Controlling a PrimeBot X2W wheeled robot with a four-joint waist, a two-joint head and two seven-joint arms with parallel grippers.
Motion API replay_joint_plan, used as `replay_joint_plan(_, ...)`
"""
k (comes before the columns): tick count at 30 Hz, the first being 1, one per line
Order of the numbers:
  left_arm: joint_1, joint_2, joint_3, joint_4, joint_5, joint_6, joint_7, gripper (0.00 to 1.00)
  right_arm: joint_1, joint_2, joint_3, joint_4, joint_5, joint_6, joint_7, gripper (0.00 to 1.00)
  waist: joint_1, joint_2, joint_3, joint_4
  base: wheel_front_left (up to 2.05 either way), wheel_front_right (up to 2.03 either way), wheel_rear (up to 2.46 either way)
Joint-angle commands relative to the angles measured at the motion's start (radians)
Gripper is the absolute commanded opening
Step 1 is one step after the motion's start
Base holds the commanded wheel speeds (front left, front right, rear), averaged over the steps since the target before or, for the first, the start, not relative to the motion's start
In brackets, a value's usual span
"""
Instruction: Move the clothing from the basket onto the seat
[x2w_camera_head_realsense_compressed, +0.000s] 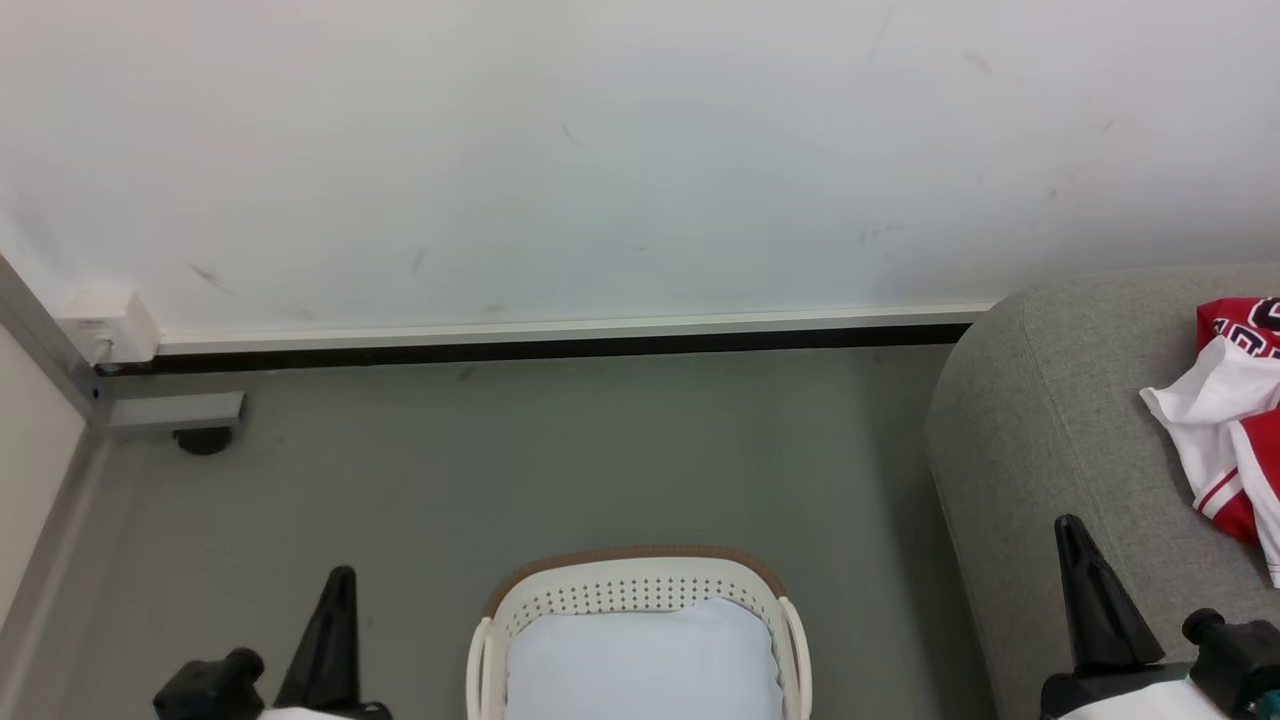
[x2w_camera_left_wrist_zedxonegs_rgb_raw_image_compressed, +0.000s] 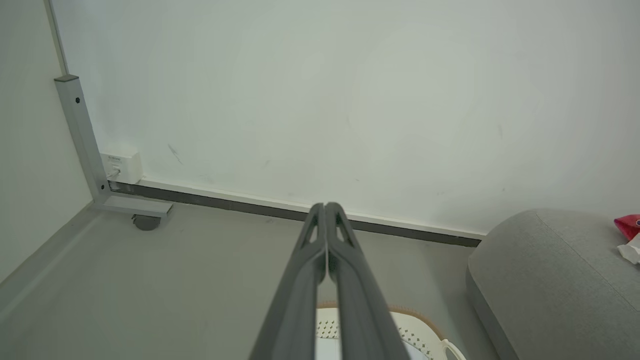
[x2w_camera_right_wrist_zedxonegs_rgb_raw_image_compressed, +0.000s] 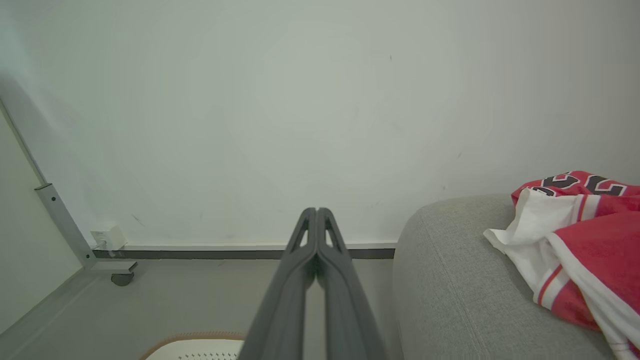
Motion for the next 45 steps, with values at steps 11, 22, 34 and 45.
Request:
replay_joint_plan(11,-0.025,0.006,0.014,-0.013,-0.236,-0.003,0.058,0.0,-0.019,0.003,-0.033,-0.007,0.223,0.0,0.053,0.0,0.0,-0.0001,-0.001,0.006,0.0,0.0,0.0)
replay_joint_plan(22,-0.033,0.007,0.021,-0.014,-0.416,-0.006,0.104,0.0,-0.022,0.01,-0.057,-0.002,0.39,0.0,0.098,0.0,0.0,-0.0001,-0.002,0.011,0.0,0.0,0.0)
replay_joint_plan(34,-0.042,0.009,0.031,-0.011,-0.602,-0.009,0.152,0.0,-0.027,0.019,-0.082,0.004,0.561,-0.001,0.145,0.0,0.0,-0.0001,-0.003,0.018,0.0,0.0,0.0)
replay_joint_plan(45,-0.05,0.01,0.039,-0.009,-0.751,-0.01,0.193,0.0,-0.03,0.026,-0.104,0.01,0.7,-0.001,0.184,0.0,0.0,-0.0001,-0.005,0.024,0.0,0.0,0.0)
